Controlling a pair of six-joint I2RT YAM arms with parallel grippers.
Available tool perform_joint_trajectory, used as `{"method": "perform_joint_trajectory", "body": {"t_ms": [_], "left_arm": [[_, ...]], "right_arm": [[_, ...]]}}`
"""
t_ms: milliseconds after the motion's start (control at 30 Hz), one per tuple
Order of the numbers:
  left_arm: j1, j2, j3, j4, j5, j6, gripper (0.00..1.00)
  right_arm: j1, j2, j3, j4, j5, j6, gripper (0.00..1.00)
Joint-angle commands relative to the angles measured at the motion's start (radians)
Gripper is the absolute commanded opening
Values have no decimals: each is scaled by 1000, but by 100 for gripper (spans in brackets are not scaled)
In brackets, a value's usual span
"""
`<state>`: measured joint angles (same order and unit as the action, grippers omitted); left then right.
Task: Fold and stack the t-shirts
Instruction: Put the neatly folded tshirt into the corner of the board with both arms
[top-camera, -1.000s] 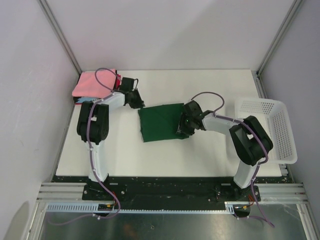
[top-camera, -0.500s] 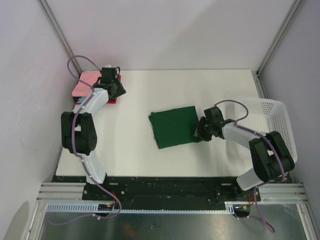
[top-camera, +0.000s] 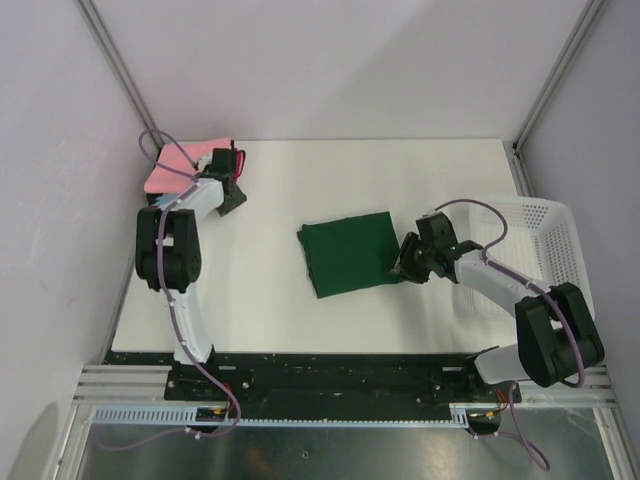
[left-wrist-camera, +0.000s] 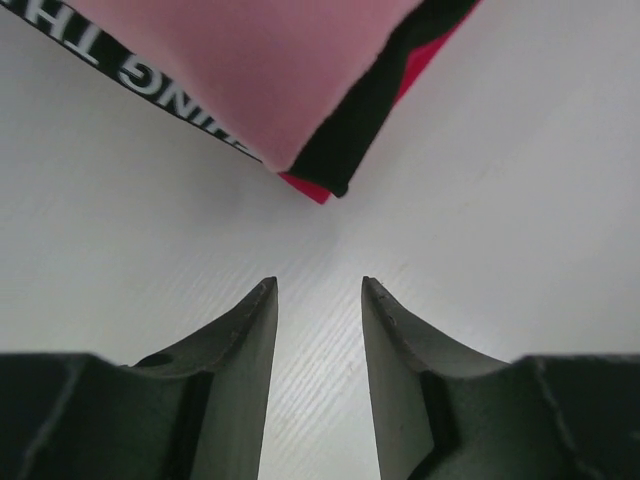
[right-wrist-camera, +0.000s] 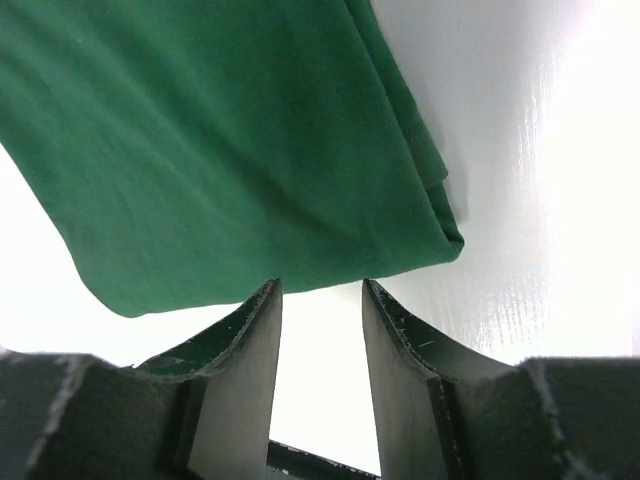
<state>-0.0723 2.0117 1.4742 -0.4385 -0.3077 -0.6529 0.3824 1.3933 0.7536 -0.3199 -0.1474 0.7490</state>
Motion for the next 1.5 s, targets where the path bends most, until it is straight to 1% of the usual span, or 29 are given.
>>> {"method": "perform_joint_trajectory", "body": {"t_ms": [0, 500, 833, 967, 1067, 1133, 1167, 1267, 1467], "left_arm": [[15, 28, 68, 5, -129, -70, 44], [45, 154, 208, -46, -53, -91, 43], [46, 217, 254, -89, -29, -128, 42], [46, 232, 282, -109, -33, -134, 33], [46, 233, 284, -116, -35, -135, 18], [46, 228, 277, -122, -40, -138, 7], [46, 223, 269, -123, -43, -139, 3], [42, 199, 234, -123, -54, -140, 0], [0, 91, 102, -121, -80, -177, 0]], "right_arm": [[-5, -56, -2, -13, -29, -14, 43], [-15, -151, 0, -8, -93, 12, 44], [-32, -174, 6, -22, -113, 6, 44], [-38, -180, 5, -26, -116, 3, 45], [-39, -182, 5, -33, -117, 1, 45], [-40, -183, 4, -36, -119, 1, 44], [-40, -184, 4, -36, -119, 1, 44], [-40, -182, 4, -35, -119, 1, 44], [-40, -163, 4, -26, -105, 4, 44]]}}
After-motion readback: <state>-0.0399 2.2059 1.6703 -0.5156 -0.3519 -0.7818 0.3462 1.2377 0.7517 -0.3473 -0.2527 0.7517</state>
